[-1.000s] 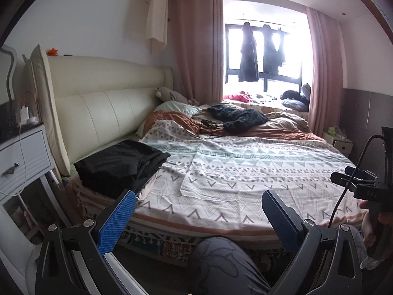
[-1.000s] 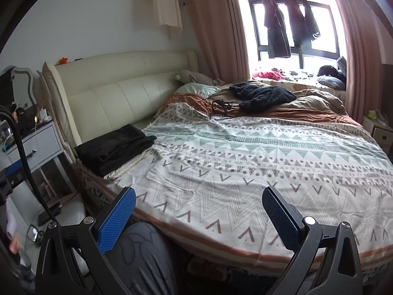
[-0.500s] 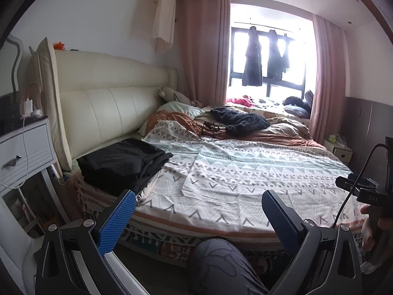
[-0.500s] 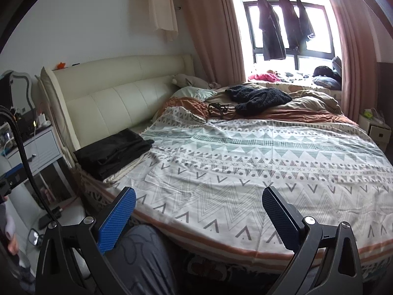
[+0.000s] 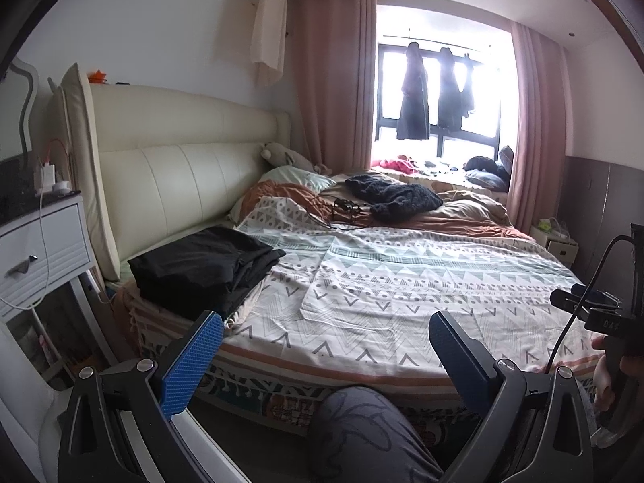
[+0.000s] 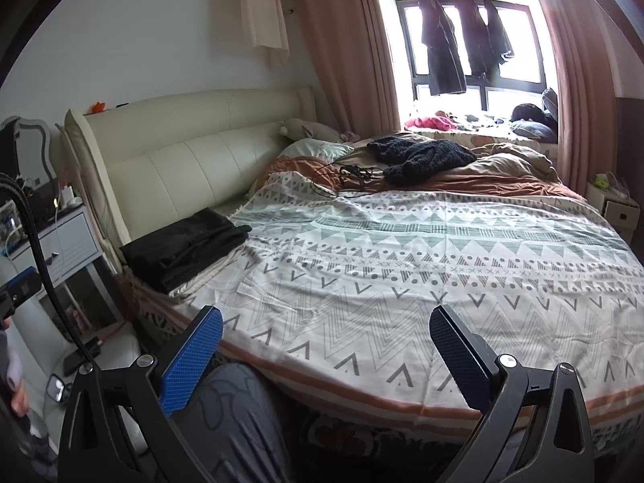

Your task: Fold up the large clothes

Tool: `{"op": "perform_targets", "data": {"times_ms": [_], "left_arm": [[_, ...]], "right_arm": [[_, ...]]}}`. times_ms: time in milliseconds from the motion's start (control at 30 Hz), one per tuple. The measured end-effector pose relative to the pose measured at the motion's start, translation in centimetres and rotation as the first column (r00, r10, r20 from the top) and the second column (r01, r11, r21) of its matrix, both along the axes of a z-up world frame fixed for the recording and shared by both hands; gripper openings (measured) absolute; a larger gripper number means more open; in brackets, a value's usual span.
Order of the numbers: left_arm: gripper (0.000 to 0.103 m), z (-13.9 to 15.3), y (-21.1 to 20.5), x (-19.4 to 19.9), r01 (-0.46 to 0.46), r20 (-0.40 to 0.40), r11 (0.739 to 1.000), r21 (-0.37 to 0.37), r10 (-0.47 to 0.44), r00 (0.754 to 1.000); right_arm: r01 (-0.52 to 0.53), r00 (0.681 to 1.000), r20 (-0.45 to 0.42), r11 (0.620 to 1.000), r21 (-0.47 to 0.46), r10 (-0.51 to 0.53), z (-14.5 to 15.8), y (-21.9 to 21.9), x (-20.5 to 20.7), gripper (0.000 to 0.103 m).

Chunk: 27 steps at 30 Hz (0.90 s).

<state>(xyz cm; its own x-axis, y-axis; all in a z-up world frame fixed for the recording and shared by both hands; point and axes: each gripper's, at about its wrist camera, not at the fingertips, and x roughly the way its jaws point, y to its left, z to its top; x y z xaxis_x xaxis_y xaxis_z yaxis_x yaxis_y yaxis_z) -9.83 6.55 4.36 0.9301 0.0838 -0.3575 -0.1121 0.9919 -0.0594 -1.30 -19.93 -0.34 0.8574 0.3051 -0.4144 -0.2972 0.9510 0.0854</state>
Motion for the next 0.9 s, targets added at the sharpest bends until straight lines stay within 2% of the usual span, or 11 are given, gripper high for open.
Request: {"op": "perform_targets", "data": {"times_ms": [633,900], "left_arm": [[0.102,-0.4,0.0,-0.6,0.013,-0.006,1.000,-0.008,-0.013,1.000],[0.102,-0.4,0.2,-1.8,0.010,0.018,1.000,-0.003,-0.010,1.000]], "right_arm": [[0.010,1.000,-0.008,1.000,0.002,-0.010,-0.5,-0.3,-0.6,0.103],[0.017,1.000,-0.017,1.000,0.004,-0.017,-0.7,-0.4,-1.1,0.103]]}}
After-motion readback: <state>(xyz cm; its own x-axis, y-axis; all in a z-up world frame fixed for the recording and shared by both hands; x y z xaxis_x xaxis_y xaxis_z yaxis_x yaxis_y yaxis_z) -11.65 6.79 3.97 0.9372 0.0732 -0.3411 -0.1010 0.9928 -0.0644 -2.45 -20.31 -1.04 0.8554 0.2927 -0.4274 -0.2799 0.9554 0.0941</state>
